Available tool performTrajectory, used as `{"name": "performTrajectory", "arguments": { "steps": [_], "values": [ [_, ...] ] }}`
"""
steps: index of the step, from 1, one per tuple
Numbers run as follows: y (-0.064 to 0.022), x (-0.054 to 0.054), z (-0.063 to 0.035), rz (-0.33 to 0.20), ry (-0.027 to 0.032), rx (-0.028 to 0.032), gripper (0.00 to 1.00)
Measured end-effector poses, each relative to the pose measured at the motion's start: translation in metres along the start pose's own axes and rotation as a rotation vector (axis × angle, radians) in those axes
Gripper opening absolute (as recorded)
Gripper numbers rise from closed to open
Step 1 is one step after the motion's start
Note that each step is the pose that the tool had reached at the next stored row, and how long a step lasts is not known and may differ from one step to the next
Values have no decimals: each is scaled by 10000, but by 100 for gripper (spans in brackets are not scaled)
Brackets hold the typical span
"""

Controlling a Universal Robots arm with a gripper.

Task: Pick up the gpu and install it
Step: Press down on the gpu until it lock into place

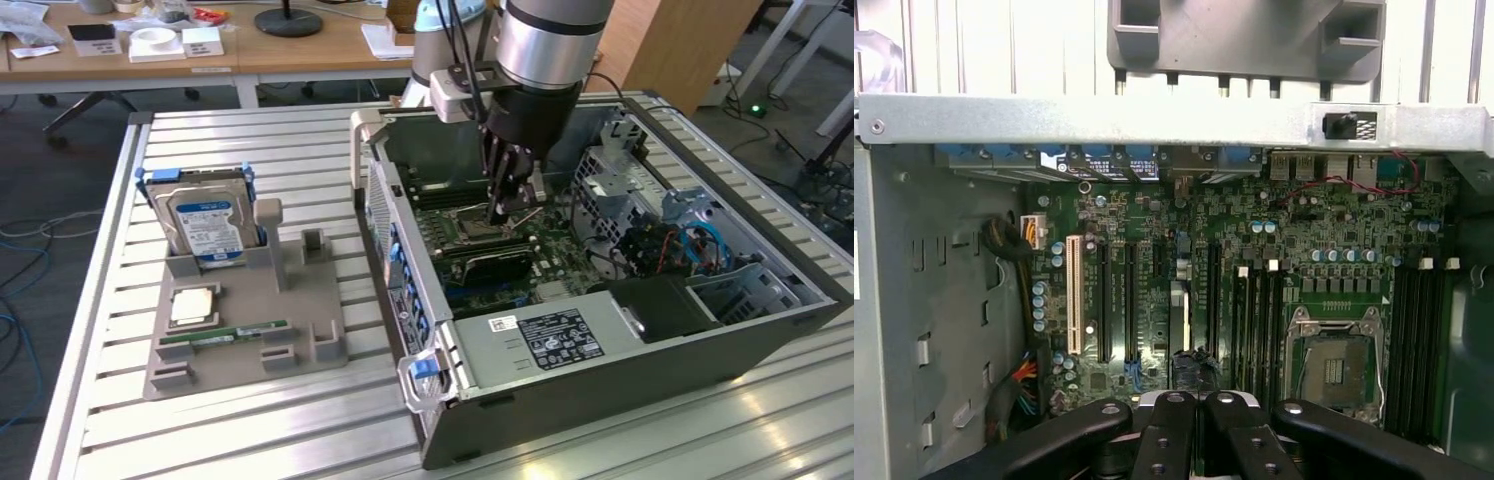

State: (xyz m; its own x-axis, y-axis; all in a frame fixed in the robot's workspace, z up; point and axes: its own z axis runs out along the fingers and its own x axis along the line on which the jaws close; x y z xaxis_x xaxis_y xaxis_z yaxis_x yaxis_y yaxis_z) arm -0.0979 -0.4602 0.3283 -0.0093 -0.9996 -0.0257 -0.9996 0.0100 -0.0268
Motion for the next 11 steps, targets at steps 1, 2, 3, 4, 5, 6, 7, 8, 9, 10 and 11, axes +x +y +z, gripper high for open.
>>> {"name": "performTrajectory", "arguments": {
  "steps": [1,2,3,4,5,6,7,8,9,10,11],
  "values": [
    [0,0,8,0,0,0,11],
    [0,0,16,1,1,-1,11],
    [1,1,26,0,1,0,11],
    [1,1,37,1,1,0,11],
    [1,1,49,1,1,-1,11],
    [2,1,61,1,1,0,11],
    [2,2,76,-1,1,-1,11],
    [2,2,89,-1,1,0,11],
    [3,3,103,1,2,-1,11],
    [3,3,115,1,1,-1,11],
    [3,3,123,0,0,0,11]
  ]
}}
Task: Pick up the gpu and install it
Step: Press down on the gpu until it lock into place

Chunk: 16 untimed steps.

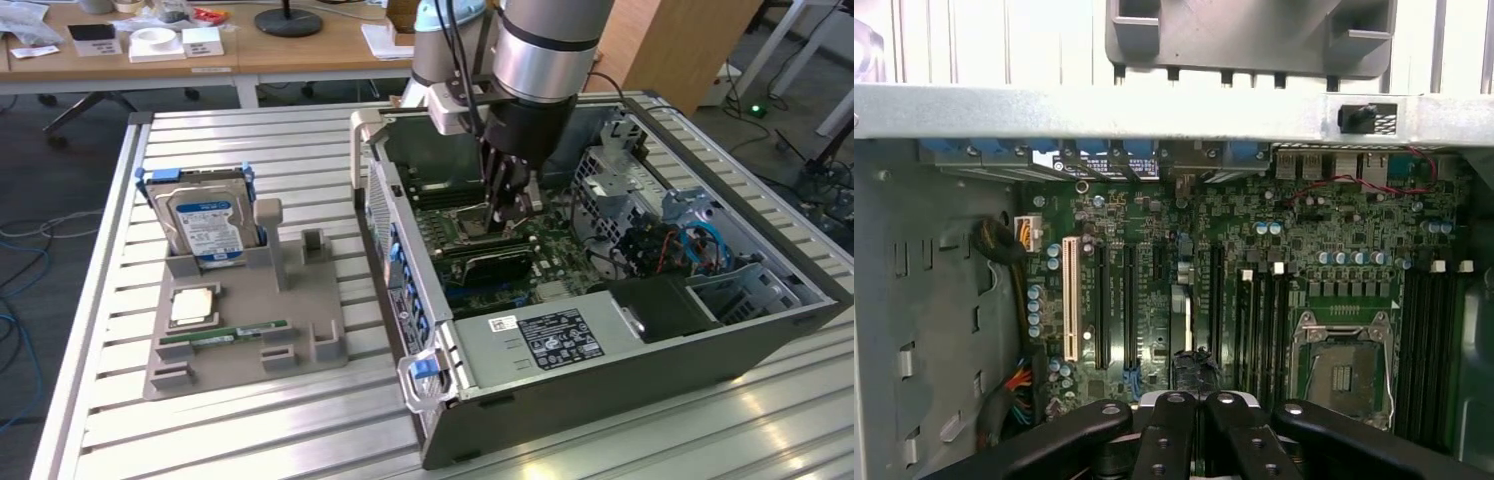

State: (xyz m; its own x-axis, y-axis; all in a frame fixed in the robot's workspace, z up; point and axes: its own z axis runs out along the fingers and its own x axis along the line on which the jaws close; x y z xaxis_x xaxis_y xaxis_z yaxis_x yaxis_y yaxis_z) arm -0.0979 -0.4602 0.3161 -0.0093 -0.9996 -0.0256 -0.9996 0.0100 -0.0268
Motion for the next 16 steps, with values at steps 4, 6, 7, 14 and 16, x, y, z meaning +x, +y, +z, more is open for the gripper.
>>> {"name": "performTrajectory", "arguments": {
  "steps": [4,6,7,14,16],
  "values": [
    [0,0,3,0,2,-1,11],
    [0,0,4,0,1,-1,11],
    [0,0,4,0,1,-1,11],
    [1,-50,10,0,1,0,11],
    [0,-55,11,-2,1,0,11]
  ]
}}
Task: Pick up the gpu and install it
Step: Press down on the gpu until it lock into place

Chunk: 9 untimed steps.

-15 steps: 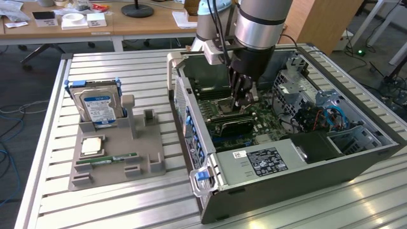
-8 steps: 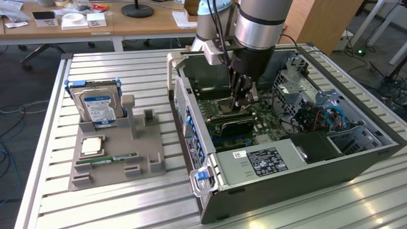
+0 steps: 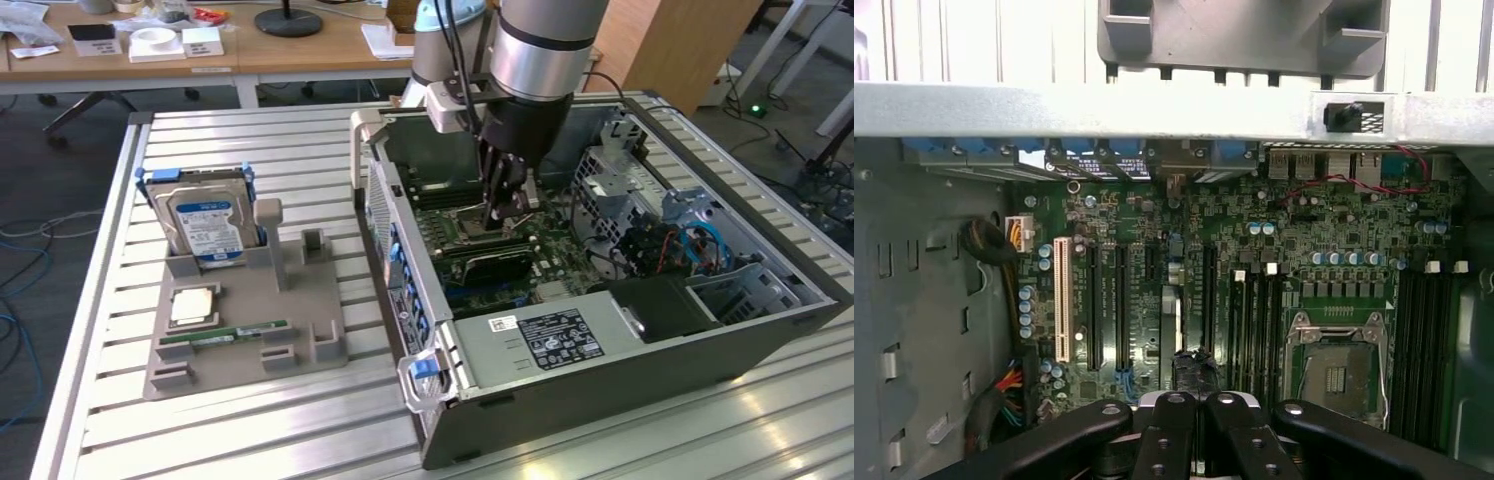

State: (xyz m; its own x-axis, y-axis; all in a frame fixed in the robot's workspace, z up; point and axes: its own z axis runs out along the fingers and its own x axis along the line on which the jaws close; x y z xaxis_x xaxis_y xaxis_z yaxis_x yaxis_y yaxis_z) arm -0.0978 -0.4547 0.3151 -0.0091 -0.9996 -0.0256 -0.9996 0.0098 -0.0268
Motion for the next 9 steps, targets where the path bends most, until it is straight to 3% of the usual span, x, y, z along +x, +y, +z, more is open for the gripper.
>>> {"name": "performTrajectory", "arguments": {
  "steps": [9],
  "values": [
    [2,-11,24,2,2,-1,11]
  ]
}}
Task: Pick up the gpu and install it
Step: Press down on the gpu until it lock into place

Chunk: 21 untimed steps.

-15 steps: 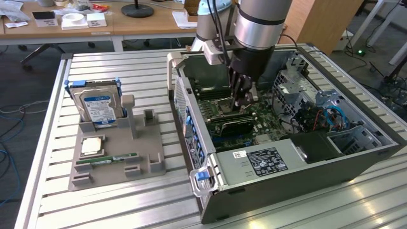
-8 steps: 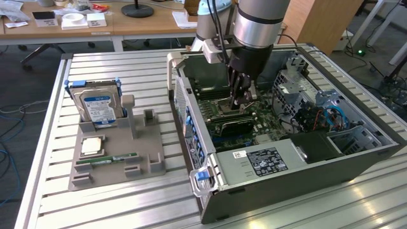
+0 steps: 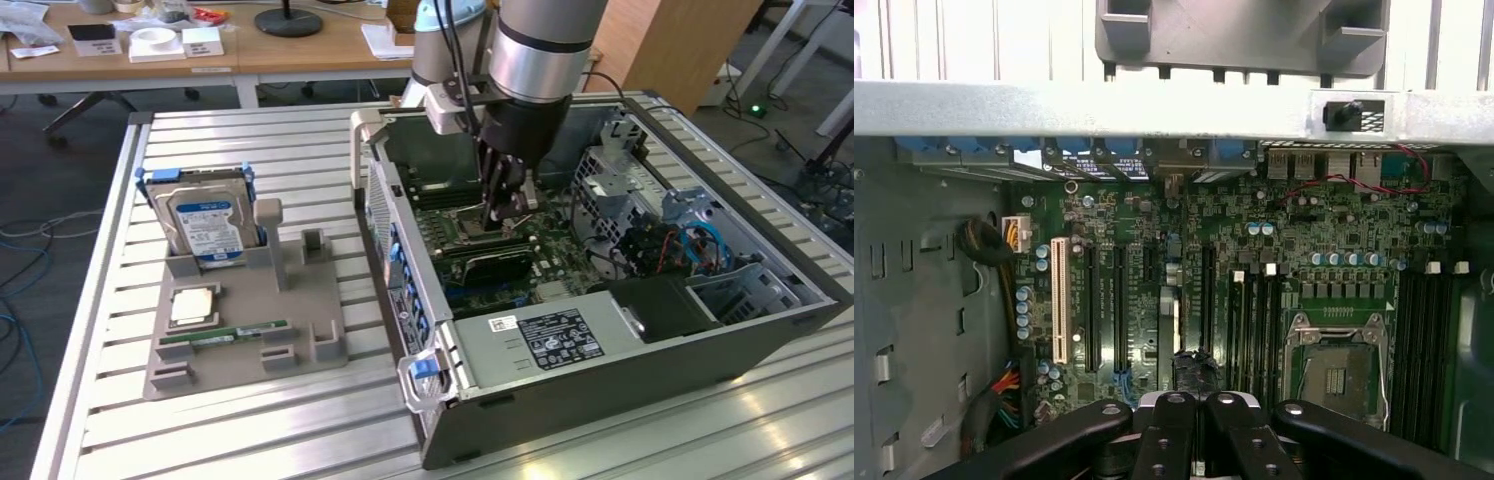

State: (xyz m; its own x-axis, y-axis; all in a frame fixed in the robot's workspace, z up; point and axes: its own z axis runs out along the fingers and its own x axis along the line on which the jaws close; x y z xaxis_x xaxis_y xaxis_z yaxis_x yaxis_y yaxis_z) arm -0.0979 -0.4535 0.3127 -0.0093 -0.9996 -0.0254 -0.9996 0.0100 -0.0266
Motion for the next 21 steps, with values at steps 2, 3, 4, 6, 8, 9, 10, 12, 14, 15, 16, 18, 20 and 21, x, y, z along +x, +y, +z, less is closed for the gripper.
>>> {"name": "performTrajectory", "arguments": {
  "steps": [2,3,4,6,8,9,10,12,14,15,16,18,20,21],
  "values": [
    [0,0,2,0,-2,0,11],
    [0,0,2,0,-2,1,11],
    [0,0,4,0,-2,1,11],
    [0,0,11,0,-4,2,11],
    [0,0,11,0,-2,1,11],
    [1,0,15,0,-1,1,11],
    [0,0,14,0,-1,1,11],
    [0,0,15,0,-2,1,11],
    [0,0,17,0,-2,0,11],
    [1,0,19,0,-2,0,11],
    [0,0,19,0,-1,1,11],
    [1,0,21,0,-3,1,11],
    [0,0,25,0,-3,2,11],
    [1,1,27,0,-2,1,11]
  ]
}}
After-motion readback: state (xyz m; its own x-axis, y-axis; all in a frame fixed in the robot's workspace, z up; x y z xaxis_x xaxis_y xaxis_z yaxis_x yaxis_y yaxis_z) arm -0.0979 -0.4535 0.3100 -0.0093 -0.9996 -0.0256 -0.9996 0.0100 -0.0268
